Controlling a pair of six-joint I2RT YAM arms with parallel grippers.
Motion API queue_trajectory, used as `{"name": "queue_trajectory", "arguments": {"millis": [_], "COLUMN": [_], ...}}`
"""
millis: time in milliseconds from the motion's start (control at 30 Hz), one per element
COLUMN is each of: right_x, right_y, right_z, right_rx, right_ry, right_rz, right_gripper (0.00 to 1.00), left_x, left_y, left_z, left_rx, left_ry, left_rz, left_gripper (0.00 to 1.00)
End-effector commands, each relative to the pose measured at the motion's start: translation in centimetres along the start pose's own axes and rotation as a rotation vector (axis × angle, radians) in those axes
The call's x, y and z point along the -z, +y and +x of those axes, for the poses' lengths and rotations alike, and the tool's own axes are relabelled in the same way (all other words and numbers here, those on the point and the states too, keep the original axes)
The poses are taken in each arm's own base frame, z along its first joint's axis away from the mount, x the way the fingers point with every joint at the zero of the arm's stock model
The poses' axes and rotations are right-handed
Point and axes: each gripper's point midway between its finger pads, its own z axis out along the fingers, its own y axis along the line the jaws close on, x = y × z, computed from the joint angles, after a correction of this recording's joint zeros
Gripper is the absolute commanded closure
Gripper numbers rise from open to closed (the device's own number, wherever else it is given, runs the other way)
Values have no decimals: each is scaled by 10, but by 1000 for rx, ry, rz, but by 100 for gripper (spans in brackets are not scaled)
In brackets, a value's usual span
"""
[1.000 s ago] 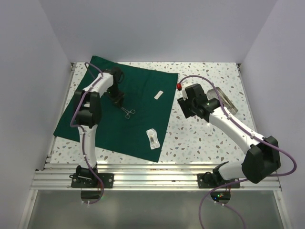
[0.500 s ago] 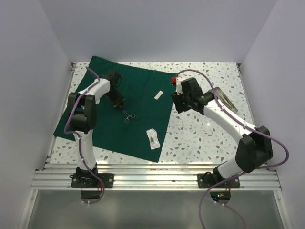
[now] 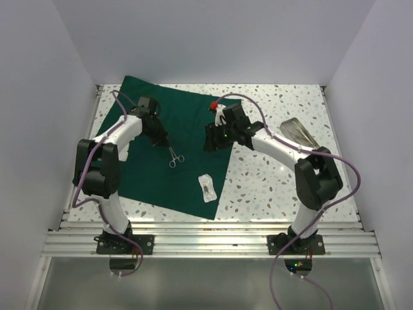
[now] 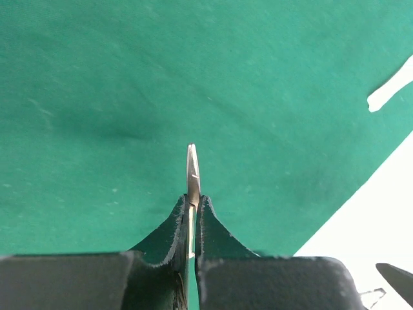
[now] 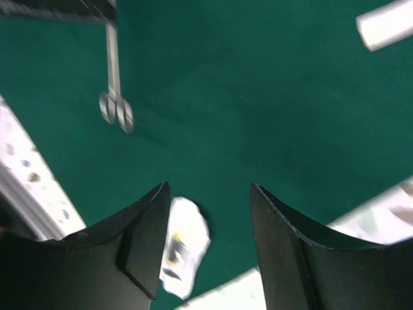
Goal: Prepare the surgical pack
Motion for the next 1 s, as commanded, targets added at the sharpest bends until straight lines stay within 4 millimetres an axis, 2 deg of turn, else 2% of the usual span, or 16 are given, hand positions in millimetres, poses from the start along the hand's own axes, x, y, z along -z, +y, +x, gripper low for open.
{"name": "queue_trajectory", "arguments": {"millis": [0,33,100,167,267,467,633,733,767,800,833,867,900,967], "right_x": [-8,-20,-29,-45,-61,-75,-85,-87,-87,-88,-88,-87,-86,-81], "right_y": [49,49,67,73,86,100,109,111,112,111,110,111,111,103], "right_z": [-51,-46,-52,-49,-37,-25,-11,-10,-10,-9,-10,-9,-8,-4], "right_rx": [-39,-50,-48,-58,-67,-82,-100,-102,-102,-103,-102,-101,-96,-88], "right_ry": [-139,-114,-118,-99,-64,-33,-6,-4,-2,2,-2,3,4,19], "right_rz": [-190,-198,-240,-250,-276,-311,-331,-342,-346,-343,-342,-346,-346,-314], "right_gripper": [43,42,40,38,34,35,40,54,66,73,88,94,100,100], "left_x": [17,18,21,22,25,32,35,36,36,36,38,40,42,49], "left_y": [-26,-27,-31,-34,-37,-38,-42,-46,-46,-47,-51,-53,-55,-55], "left_z": [0,2,5,10,17,20,23,25,26,26,26,26,24,15], "left_rx": [-65,-66,-72,-71,-76,-82,-82,-82,-81,-82,-87,-93,-106,-120], "left_ry": [-39,-37,-35,-27,-15,-24,-18,-14,-11,-10,-10,-11,-19,-63], "left_rz": [115,119,130,145,155,164,180,199,202,210,228,243,251,231], "left_gripper": [100,100,100,100,100,100,100,100,100,100,100,100,96,76]}}
